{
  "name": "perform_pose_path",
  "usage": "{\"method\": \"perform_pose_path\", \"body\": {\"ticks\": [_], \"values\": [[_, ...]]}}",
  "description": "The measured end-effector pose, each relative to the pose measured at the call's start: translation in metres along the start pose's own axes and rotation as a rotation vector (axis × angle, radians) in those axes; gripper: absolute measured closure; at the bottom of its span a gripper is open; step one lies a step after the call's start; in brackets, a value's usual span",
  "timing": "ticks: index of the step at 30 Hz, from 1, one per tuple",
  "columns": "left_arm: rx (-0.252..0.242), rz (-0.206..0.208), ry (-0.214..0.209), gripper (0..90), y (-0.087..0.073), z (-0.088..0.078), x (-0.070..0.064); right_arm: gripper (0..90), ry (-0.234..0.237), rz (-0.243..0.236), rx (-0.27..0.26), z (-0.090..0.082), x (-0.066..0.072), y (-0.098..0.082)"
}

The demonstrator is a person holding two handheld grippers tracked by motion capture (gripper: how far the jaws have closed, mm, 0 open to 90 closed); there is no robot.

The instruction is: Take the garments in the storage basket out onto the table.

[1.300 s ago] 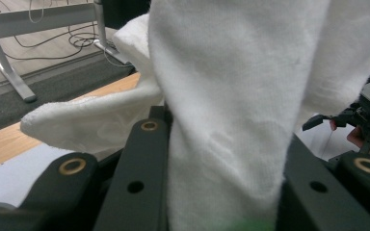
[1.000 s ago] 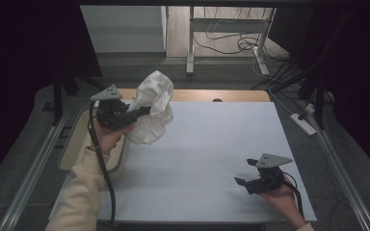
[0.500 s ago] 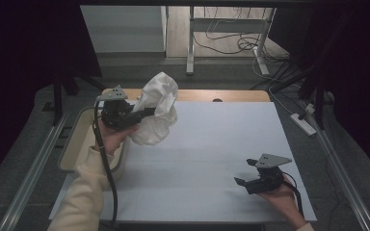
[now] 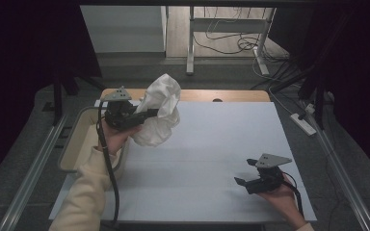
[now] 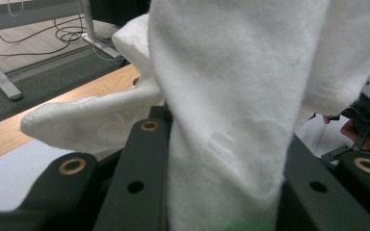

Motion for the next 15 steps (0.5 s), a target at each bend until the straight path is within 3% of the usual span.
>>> {"method": "perform_pose_path", "body": {"ticks": [15], "values": [[0.008, 0.014, -0.006, 75.4, 0.0002, 0.0064, -0.0060, 13.9, 0.001, 0.001, 0.002, 0.0008, 0.0002, -0.0001]]}}
Point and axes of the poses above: each handheld gripper's, and its own axes: z roughly forward along the jaws, y roughly out of its top, x roughly to its left, the point moved 3 cm from there along z, roughly forward along the jaws, and after that the axes turned 3 degrees about -z, right-handed, at the moved point
